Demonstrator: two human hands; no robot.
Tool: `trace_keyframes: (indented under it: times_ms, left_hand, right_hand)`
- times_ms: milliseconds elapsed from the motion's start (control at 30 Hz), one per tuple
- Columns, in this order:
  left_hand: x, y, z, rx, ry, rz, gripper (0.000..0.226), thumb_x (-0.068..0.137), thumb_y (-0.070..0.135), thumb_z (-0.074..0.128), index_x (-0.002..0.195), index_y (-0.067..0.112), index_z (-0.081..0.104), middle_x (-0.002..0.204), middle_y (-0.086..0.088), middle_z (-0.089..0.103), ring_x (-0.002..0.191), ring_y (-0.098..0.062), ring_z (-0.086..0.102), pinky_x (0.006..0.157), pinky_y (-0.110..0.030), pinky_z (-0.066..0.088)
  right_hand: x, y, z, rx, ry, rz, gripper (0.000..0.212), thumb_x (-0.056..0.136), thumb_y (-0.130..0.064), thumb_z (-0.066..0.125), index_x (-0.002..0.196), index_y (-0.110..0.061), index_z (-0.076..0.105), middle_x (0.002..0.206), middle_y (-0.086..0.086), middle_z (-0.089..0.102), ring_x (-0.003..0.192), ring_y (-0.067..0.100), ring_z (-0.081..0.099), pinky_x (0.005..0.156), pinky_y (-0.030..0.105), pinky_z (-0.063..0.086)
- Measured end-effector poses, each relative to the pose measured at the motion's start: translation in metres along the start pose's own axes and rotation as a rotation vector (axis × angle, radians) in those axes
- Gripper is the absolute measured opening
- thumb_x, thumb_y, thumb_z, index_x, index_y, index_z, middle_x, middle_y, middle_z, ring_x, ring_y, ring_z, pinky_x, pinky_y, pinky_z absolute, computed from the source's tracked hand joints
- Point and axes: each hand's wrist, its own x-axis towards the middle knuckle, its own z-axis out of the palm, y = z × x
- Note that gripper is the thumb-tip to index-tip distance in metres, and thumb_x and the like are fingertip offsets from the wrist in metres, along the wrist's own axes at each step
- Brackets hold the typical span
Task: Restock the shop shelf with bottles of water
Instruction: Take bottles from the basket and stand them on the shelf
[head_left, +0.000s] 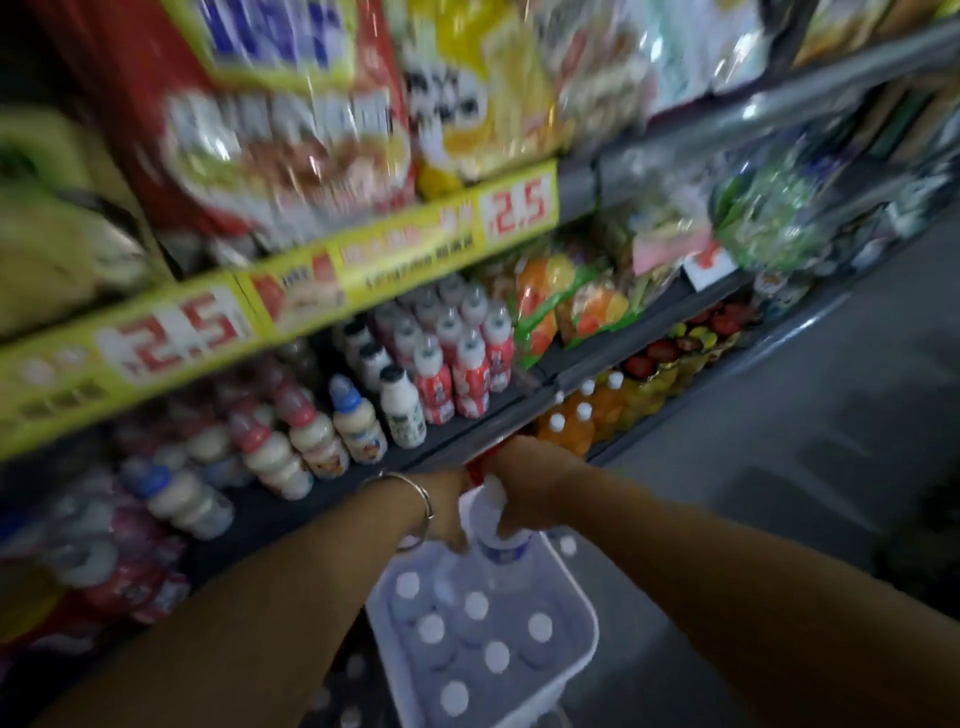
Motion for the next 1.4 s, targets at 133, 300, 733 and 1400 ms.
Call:
trace_keyframes:
  times_ms: [133,300,733,1400]
  left_hand:
    - [-0.084,0.035,-0.077,-0.115,0.064,0.134,0.070,0.067,0.017,0.082,0.129,0.011,0.050,0.126,-0.001,0.058,0.117,-0.021,0.054,0.101,-0.031,0.043]
    - [-0.193,0.077,-0.176,-0.444,0.197,0.383,0.064,0.048,0.025,0.089,0.106,0.019,0.062,0.104,0.006,0.065,0.102,-0.018,0.060,0.090,-0.035,0.051]
    - [-0.393,0.167,-0.367,-0.658,0.734,0.653,0.037,0.073,0.028,0.075,0.105,0.012,0.067,0.098,-0.005,0.072,0.087,-0.014,0.069,0.072,-0.026,0.056]
    - [-0.321,0.151,-0.558,-0.569,1.022,0.428,0.023,0.075,0.000,0.072,0.091,0.014,0.063,0.100,-0.008,0.069,0.098,-0.024,0.064,0.094,-0.037,0.050]
  right_hand:
    - [-0.073,-0.036,-0.127,-0.014,0.040,-0.046,0.024,0.082,-0.025,0.071,0.092,-0.005,0.062,0.092,0.016,0.060,0.091,0.032,0.060,0.077,0.031,0.048]
    - [-0.184,-0.083,-0.277,0.131,0.216,-0.030,0.035,0.076,-0.018,0.077,0.101,0.003,0.066,0.078,0.020,0.066,0.075,0.035,0.068,0.061,0.033,0.056]
    - [-0.329,-0.143,-0.506,0.623,0.840,-0.326,0.043,0.078,-0.029,0.072,0.107,0.002,0.064,0.088,0.011,0.061,0.076,0.024,0.058,0.064,0.030,0.051]
    - [-0.186,-0.112,-0.659,1.071,0.895,-0.606,0.016,0.081,-0.007,0.071,0.081,-0.003,0.056,0.063,0.005,0.057,0.034,0.004,0.055,0.036,0.014,0.042]
